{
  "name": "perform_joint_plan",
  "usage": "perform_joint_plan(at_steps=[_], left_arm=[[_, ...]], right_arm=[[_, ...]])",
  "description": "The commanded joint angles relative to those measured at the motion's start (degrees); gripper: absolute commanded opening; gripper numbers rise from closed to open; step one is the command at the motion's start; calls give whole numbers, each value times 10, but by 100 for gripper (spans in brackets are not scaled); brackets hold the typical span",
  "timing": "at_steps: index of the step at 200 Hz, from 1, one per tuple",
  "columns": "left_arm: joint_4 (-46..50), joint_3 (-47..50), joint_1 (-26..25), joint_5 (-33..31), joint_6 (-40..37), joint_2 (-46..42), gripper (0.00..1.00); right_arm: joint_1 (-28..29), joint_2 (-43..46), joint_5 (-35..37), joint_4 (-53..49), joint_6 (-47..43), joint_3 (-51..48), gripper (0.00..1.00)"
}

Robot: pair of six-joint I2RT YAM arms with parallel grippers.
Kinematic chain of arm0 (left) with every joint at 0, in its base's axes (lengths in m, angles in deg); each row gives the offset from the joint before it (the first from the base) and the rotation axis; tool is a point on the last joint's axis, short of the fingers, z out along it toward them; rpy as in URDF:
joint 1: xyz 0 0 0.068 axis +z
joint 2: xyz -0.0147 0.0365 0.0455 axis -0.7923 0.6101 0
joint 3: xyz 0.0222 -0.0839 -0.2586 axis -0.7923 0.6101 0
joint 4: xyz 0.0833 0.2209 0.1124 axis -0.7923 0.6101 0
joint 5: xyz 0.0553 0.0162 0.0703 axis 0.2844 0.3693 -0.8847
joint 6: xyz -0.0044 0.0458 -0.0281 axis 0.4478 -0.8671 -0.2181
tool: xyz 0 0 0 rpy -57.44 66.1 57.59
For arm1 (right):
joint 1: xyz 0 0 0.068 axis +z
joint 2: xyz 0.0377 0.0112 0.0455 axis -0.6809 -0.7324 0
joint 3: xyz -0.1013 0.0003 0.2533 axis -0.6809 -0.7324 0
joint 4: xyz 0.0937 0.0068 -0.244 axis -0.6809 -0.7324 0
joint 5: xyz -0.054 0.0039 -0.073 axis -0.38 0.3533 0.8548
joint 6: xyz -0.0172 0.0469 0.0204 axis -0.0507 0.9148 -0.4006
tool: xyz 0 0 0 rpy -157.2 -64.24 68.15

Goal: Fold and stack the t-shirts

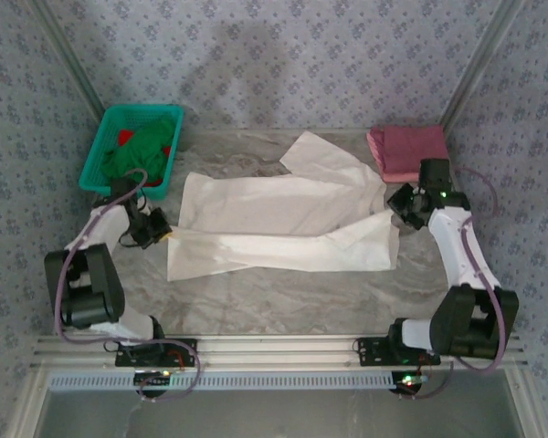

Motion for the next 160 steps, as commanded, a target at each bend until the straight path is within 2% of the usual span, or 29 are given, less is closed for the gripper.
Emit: perform_joint_plan(at_steps=[1, 12, 31, 39, 50, 68, 81, 95, 112, 132, 160], left_arm=[[10, -71, -10, -15, -39, 52, 6], [17, -105, -16, -24, -40, 80, 14], [44, -156, -34, -34, -39, 102, 20], [47, -169, -46, -48, -34, 98, 25], [54, -178, -63, -81, -29, 83, 37], [71, -173, -89, -130, -25, 45, 40], [65, -143, -114, -151, -21, 0, 41], [52, -99, -145, -165, -8, -49, 45], [24, -34, -187, -158, 13, -94, 39], [-6, 33, -215, -158, 49, -120, 38], [-63, 122, -223, -161, 73, -130, 37]], right_arm=[[6, -46, 15, 42, 4, 44, 10], [10, -79, 12, 51, 4, 80, 15], [13, -141, -10, 66, -3, 149, 19], [15, -167, -35, 66, -5, 182, 23], [16, -197, -58, 40, -18, 234, 33], [21, -192, -67, -10, -53, 265, 35], [23, -143, -87, -1, -53, 223, 35], [33, -69, -101, 27, -35, 133, 32], [56, 2, -99, 50, -5, 21, 30], [71, 46, -106, 39, 6, -68, 32], [90, 68, -131, 77, 30, -157, 33]])
